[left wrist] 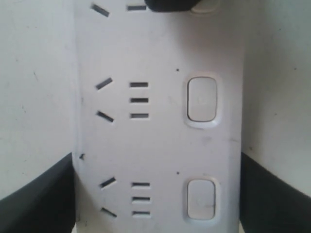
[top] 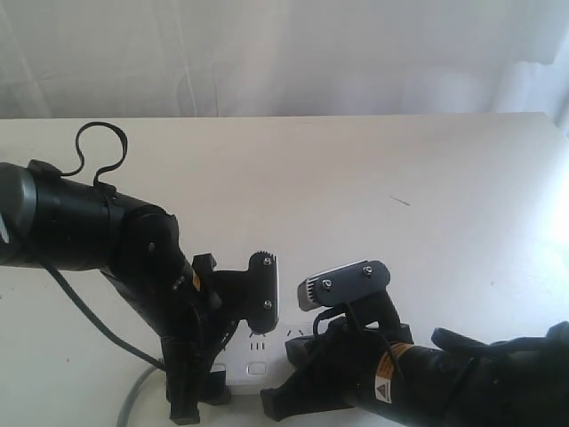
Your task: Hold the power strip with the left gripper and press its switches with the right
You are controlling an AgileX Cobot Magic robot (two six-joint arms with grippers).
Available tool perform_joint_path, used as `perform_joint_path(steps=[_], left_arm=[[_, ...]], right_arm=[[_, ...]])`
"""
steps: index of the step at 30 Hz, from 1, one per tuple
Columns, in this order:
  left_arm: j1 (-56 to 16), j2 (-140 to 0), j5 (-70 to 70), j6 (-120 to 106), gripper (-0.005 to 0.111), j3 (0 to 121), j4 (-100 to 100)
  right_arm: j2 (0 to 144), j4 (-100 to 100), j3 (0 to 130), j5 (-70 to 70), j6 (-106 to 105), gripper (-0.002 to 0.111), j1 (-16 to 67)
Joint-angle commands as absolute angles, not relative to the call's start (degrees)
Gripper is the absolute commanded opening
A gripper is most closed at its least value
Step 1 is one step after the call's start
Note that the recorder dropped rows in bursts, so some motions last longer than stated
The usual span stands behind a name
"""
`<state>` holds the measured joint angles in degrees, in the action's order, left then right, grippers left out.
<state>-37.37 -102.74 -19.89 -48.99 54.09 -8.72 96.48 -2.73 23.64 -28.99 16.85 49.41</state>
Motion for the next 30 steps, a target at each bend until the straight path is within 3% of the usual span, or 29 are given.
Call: perform_joint_path(steps=[1, 14, 22, 30], left_arm=[[-37.3, -106.3, -26.6, -48.8, 0.000, 51.5, -6.8], [-37.3, -106.3, -27.0, -48.3, 0.000, 51.5, -6.4], [-37.3, -106.3, -24.7, -47.3, 0.000, 51.5, -6.2], [-37.3, -107.5, -25.0, -47.3, 0.000, 51.5, -5.6]], right_arm=[[96.7, -2.3, 22.7, -24.9, 16.8, 0.000, 51.4], [96.7, -3.0, 22.6, -22.8, 17.4, 0.000, 52.5], [96.5, -3.5, 22.6, -32.0, 16.6, 0.000, 52.5], [92.8, -3.4, 22.6, -30.9, 15.1, 0.000, 52.5]])
